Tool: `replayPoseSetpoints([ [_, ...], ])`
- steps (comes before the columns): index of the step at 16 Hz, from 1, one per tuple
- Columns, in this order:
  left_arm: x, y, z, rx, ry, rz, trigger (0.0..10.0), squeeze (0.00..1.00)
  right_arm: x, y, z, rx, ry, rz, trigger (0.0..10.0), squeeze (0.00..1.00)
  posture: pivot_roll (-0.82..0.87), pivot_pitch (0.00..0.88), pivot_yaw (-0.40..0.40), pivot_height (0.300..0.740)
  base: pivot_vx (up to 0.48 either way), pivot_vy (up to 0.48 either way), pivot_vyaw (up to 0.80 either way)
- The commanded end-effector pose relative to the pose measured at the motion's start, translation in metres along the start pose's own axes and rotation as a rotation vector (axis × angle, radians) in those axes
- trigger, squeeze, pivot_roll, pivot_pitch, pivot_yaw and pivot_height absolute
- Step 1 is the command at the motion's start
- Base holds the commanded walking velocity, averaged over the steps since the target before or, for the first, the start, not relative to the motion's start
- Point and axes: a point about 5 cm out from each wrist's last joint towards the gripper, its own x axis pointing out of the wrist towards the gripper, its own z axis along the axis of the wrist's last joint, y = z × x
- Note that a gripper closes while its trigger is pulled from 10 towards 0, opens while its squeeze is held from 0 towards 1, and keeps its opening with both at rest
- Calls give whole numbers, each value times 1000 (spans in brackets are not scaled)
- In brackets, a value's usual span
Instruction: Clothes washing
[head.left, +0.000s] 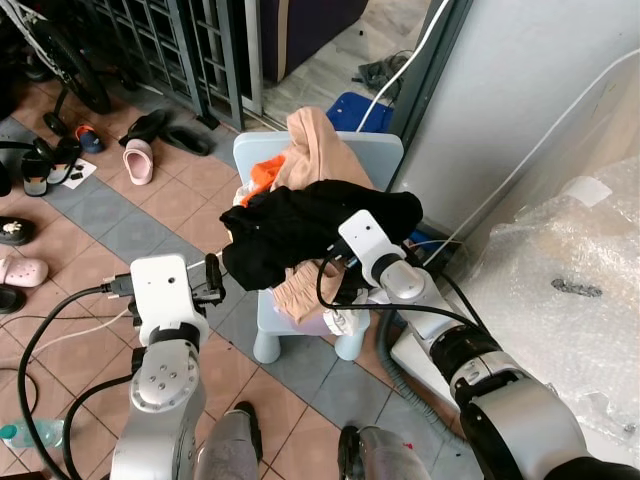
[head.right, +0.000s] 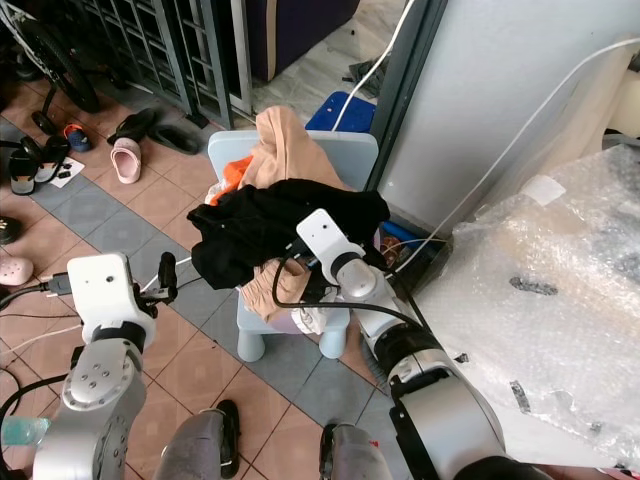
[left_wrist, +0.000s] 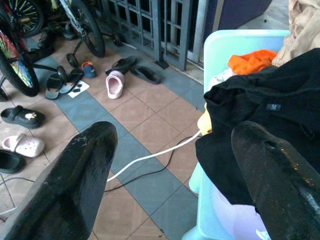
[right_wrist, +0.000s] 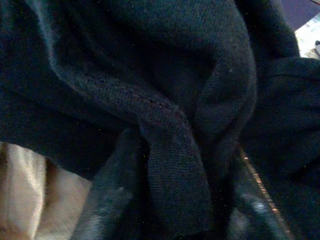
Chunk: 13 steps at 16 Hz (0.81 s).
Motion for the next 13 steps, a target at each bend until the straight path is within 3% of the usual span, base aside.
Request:
replayPoseSetpoints([
  [1,0,-6,-2,-31,12,-2,10000,0,2,4,4,11,-25,27,0,0,104,182,-83,740,0,0,0],
  [5,3,-20,9,56,-94,-95,10000,0,-2,2,6,41,-85,47,0,0,101,154,-96,740,0,0,0],
  [7,3,-26,11,66,-116,-128,10000,0,-10,2,4,99,-137,77,0,0,94,135,-105,740,0,0,0],
  [9,5,-25,6,62,-102,-113,10000,0,-24,6,-1,103,-193,93,0,0,79,106,-98,740,0,0,0],
  [11,10,-23,4,131,-134,-106,10000,0,-38,12,1,104,-261,118,0,0,63,66,-68,740,0,0,0],
  [13,15,-30,9,118,-155,-148,10000,0,-54,11,9,73,-342,114,0,0,51,58,-50,740,0,0,0],
])
